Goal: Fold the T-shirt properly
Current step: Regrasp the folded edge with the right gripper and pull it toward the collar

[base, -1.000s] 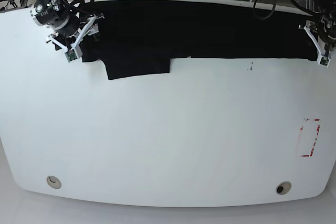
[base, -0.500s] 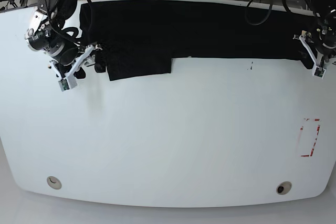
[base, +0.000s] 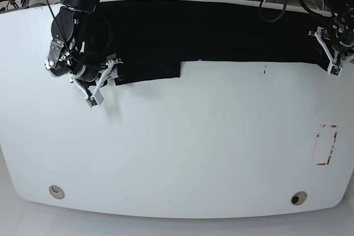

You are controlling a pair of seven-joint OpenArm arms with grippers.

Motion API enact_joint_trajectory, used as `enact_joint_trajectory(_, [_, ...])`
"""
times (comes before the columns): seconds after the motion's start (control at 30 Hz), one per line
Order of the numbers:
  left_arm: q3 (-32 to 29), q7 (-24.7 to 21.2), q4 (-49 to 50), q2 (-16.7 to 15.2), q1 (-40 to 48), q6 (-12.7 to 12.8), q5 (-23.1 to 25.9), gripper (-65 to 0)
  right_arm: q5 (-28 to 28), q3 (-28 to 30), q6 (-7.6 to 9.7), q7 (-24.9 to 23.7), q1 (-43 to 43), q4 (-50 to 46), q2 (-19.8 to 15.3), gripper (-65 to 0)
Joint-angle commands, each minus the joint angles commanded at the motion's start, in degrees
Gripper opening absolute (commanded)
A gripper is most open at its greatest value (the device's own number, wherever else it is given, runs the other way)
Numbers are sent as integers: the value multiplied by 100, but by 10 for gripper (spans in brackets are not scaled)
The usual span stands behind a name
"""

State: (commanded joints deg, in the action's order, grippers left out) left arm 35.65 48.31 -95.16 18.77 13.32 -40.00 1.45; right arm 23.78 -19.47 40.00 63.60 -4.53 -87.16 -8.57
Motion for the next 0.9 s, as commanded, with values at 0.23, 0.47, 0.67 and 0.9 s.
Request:
enact_joint_trajectory(0.23, [9, 0, 0, 0, 26, 0, 0, -272, 35, 281, 0, -44, 9, 246, 9, -243])
enact_joint_trajectory(0.47, [167, 0, 0, -26, 26, 0, 9, -272, 53, 316, 0, -62, 114, 220, 9, -520])
enact_joint_trajectory(0.67, [264, 0, 9, -26, 26, 0, 9, -272, 53, 308, 0, -176, 202, -53, -9, -650])
enact_joint_trajectory(0.9, [281, 0, 9, -26, 26, 0, 18, -272, 62, 308, 0, -9, 747, -1407, 9, -650])
